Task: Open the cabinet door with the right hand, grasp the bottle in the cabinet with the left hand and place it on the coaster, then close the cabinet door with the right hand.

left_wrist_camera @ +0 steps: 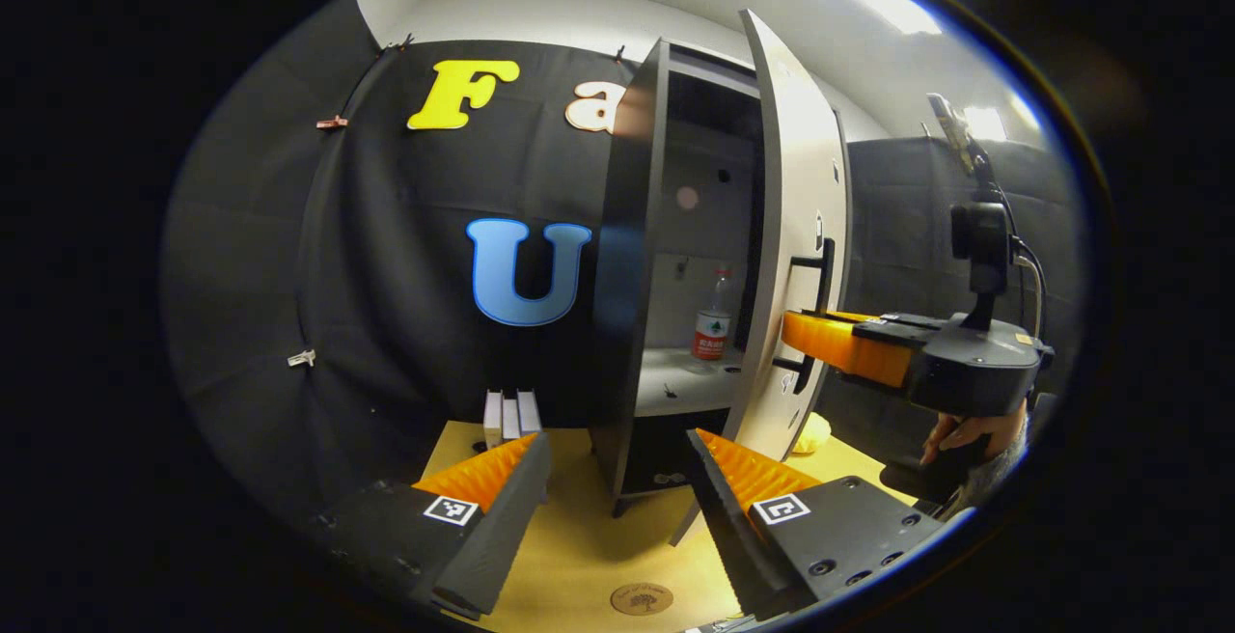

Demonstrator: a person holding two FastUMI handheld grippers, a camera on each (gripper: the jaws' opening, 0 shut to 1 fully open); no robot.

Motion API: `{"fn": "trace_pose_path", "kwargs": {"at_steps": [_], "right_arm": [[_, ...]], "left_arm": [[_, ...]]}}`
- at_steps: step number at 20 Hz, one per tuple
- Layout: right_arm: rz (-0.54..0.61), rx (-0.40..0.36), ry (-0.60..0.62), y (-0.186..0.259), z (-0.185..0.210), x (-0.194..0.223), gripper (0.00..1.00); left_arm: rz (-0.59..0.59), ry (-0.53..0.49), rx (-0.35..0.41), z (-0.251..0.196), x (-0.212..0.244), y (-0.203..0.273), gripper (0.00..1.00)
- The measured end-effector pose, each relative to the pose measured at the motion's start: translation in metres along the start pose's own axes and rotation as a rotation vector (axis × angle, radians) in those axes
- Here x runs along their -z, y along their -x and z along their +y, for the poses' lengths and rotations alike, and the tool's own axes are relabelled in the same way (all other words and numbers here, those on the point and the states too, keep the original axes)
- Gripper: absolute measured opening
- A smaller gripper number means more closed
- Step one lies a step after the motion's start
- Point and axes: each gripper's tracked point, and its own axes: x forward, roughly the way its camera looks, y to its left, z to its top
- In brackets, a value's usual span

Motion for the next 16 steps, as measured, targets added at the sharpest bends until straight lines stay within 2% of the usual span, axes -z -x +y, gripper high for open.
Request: {"fn": "trace_pose_path", "kwargs": {"at_steps": [7,16], "right_arm": [[0.013,0.041,0.003,0.04,-0.031,-0.001,0.12],[0.045,0.168,0.012,0.09,-0.088,-0.003,0.11]], "left_arm": [[0.008,-0.012,0.121,-0.042,0.005,-0.008,0.88],[0.004,-0.051,0.242,-0.092,0.008,-0.028,0.87]]}}
